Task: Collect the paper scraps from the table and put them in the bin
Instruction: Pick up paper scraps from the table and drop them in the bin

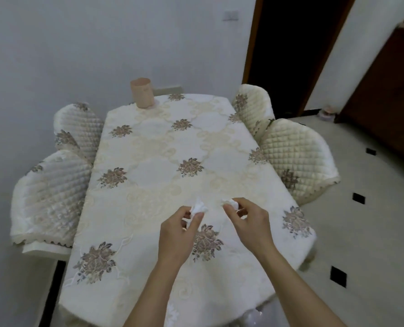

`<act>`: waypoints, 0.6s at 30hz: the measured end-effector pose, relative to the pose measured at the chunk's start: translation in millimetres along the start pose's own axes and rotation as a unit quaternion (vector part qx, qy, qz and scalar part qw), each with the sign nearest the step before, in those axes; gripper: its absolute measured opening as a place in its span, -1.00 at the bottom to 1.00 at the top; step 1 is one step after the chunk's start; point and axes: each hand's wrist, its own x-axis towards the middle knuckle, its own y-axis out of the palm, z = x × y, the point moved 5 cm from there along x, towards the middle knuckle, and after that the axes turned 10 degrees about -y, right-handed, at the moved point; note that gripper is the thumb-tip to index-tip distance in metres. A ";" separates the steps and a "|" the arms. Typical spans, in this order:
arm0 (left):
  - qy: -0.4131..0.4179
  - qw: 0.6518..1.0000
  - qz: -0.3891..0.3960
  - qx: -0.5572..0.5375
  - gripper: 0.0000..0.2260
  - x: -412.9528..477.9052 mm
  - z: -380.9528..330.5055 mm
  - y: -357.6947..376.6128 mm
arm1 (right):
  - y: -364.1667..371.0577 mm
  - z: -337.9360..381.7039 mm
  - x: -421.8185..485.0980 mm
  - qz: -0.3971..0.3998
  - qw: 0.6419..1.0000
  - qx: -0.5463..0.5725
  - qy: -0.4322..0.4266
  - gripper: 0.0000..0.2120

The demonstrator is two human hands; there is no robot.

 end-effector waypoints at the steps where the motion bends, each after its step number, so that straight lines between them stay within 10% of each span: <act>1: 0.008 1.000 0.016 -0.001 -0.90 -0.1 -2.8 7.4 | -10.0 -5.2 -4.8 -0.011 1.000 -0.014 0.010 -0.94; 18: 0.166 0.956 0.240 0.010 -0.85 -53.7 -86.6 168.3 | -183.7 -78.8 -133.6 -0.258 0.944 -0.115 0.169 -0.93</act>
